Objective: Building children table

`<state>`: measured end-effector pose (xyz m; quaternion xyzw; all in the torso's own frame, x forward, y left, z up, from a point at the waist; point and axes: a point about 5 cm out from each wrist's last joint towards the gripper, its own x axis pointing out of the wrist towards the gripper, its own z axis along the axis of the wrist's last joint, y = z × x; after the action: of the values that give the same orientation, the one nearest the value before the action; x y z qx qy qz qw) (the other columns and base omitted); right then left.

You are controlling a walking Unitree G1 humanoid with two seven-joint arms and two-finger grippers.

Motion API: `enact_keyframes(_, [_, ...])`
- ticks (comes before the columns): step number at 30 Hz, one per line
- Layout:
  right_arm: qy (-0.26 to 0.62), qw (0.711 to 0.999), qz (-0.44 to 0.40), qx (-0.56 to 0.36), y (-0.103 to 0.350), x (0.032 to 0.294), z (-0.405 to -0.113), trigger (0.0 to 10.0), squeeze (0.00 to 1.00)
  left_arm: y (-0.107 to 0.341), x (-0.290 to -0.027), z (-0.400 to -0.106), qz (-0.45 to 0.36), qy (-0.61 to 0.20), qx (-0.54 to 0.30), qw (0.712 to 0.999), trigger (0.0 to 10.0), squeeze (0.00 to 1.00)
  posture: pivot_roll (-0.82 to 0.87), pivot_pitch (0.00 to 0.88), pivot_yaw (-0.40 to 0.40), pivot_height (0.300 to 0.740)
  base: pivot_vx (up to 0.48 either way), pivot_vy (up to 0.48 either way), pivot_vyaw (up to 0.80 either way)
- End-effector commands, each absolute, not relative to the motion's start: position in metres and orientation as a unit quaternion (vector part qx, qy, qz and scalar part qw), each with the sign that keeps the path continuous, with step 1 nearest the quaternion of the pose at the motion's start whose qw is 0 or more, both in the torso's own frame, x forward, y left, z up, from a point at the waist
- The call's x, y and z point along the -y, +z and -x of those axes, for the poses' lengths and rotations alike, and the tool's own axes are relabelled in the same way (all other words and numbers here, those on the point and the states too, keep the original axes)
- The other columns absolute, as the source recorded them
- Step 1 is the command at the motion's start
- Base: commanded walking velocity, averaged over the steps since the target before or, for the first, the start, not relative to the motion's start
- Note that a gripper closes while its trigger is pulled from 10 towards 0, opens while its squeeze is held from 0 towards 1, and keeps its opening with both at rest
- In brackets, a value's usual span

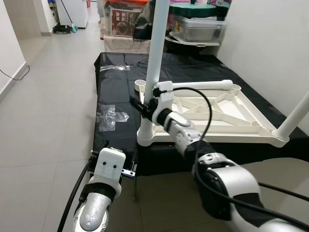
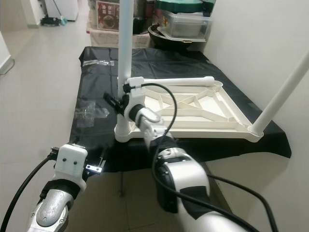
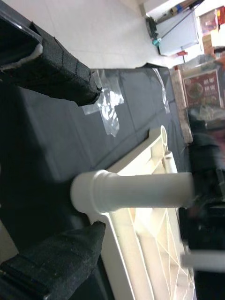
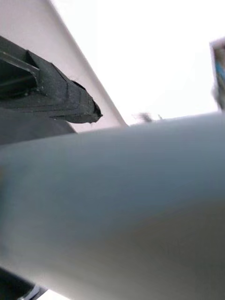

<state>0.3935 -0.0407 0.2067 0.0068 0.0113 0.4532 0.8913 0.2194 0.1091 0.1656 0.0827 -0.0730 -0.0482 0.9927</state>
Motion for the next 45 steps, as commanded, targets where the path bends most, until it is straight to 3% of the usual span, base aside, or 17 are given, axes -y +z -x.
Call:
enact_keyframes(1, [0.548, 0.833, 0.022, -0.073, 0.18, 0.024, -0.376, 10.0, 0.0, 0.163, -0.107, -0.218, -0.085, -0.051, 0.071, 0.993, 10.0, 0.0, 0.08, 0.039, -0.104, 0.74, 0.0, 0.0, 0.0])
enact_keyframes(8, [0.601, 0.795, 0.028, -0.08, 0.18, 0.011, -0.368, 10.0, 0.0, 0.163, -0.108, -0.218, -0.085, -0.049, 0.071, 0.993, 10.0, 0.0, 0.08, 0.039, -0.109, 0.74, 0.0, 0.0, 0.0])
enact_keyframes(9, [0.596, 0.799, 0.029, -0.076, 0.181, 0.006, -0.368, 2.5, 0.0, 0.163, -0.108, -0.218, -0.085, -0.049, 0.071, 0.993, 10.0, 0.0, 0.09, 0.037, -0.11, 0.74, 0.0, 0.0, 0.0])
enact_keyframes(13, [0.593, 0.801, 0.028, -0.074, 0.182, 0.003, -0.368, 2.5, 0.0, 0.163, -0.108, -0.218, -0.085, -0.049, 0.071, 0.993, 10.0, 0.0, 0.09, 0.037, -0.11, 0.74, 0.0, 0.0, 0.0])
enact_keyframes(14, [0.579, 0.812, 0.028, -0.066, 0.183, 0.0, -0.368, 0.0, 0.0, 0.164, -0.108, -0.217, -0.085, -0.048, 0.07, 0.993, 10.0, 0.0, 0.09, 0.036, -0.111, 0.74, 0.0, 0.0, 0.0])
enact_keyframes(16, [0.54, 0.839, 0.027, -0.059, 0.184, -0.001, -0.372, 0.0, 0.0, 0.163, -0.108, -0.217, -0.085, -0.048, 0.07, 0.993, 10.0, 0.0, 0.09, 0.036, -0.111, 0.74, 0.0, 0.0, 0.0])
enact_keyframes(18, [0.415, 0.909, 0.007, -0.044, 0.186, 0.003, -0.383, 0.0, 0.0, 0.163, -0.107, -0.217, -0.085, -0.048, 0.069, 0.993, 10.0, 0.0, 0.09, 0.038, -0.11, 0.74, 0.0, 0.0, 0.0])
enact_keyframes(22, [0.345, 0.937, 0.001, -0.048, 0.185, 0.01, -0.389, 0.0, 0.0, 0.162, -0.107, -0.217, -0.085, -0.048, 0.068, 0.993, 10.0, 0.0, 0.09, 0.038, -0.11, 0.74, 0.0, 0.0, 0.0])
enact_keyframes(24, [0.155, 0.985, -0.032, -0.067, 0.176, 0.037, -0.398, 0.0, 0.0, 0.162, -0.107, -0.217, -0.084, -0.048, 0.067, 0.993, 10.0, 0.0, 0.08, 0.043, -0.108, 0.74, 0.0, 0.0, 0.0])
enact_keyframes(29, [-0.05, 0.989, -0.096, -0.1, 0.158, 0.064, -0.397, 0.0, 0.0, 0.162, -0.106, -0.217, -0.083, -0.051, 0.067, 0.993, 10.0, 0.0, 0.08, 0.046, -0.106, 0.74, 0.0, 0.0, 0.0])
enact_keyframes(34, [-0.058, 0.981, -0.136, -0.124, 0.152, 0.045, -0.39, 0.0, 0.0, 0.161, -0.107, -0.217, -0.084, -0.052, 0.066, 0.993, 10.0, 0.0, 0.08, 0.048, -0.102, 0.74, 0.0, 0.0, 0.0])
enact_keyframes(36, [0.002, 0.983, -0.14, -0.118, 0.155, 0.024, -0.386, 10.0, 0.0, 0.161, -0.107, -0.217, -0.085, -0.051, 0.066, 0.993, 10.0, 0.0, 0.08, 0.049, -0.1, 0.74, 0.0, 0.0, 0.0])
enact_keyframes(39, [0.023, 0.983, -0.137, -0.116, 0.156, 0.018, -0.384, 10.0, 0.0, 0.161, -0.108, -0.217, -0.086, -0.051, 0.066, 0.993, 10.0, 0.0, 0.08, 0.049, -0.1, 0.74, 0.0, 0.0, 0.0])
enact_keyframes(40, [0.036, 0.985, -0.131, -0.104, 0.158, 0.014, -0.384, 10.0, 1.0, 0.161, -0.109, -0.217, -0.086, -0.05, 0.066, 0.993, 10.0, 0.0, 0.08, 0.052, -0.103, 0.74, 0.0, 0.0, 0.0])
enact_keyframes(43, [0.041, 0.987, -0.127, -0.094, 0.16, 0.013, -0.384, 10.0, 1.0, 0.161, -0.109, -0.217, -0.086, -0.05, 0.066, 0.993, 10.0, 0.0, 0.08, 0.052, -0.103, 0.74, 0.0, 0.0, 0.0])
enact_keyframes(44, [0.064, 0.986, -0.14, -0.068, 0.169, 0.018, -0.388, 10.0, 0.0, 0.162, -0.11, -0.217, -0.086, -0.049, 0.066, 0.993, 10.0, 0.0, 0.08, 0.052, -0.103, 0.74, 0.0, 0.0, 0.0])
enact_keyframes(45, [0.064, 0.986, -0.14, -0.068, 0.169, 0.018, -0.388, 10.0, 0.0, 0.162, -0.11, -0.217, -0.086, -0.049, 0.066, 0.993, 10.0, 0.0, 0.08, 0.052, -0.103, 0.74, 0.0, 0.0, 0.0])
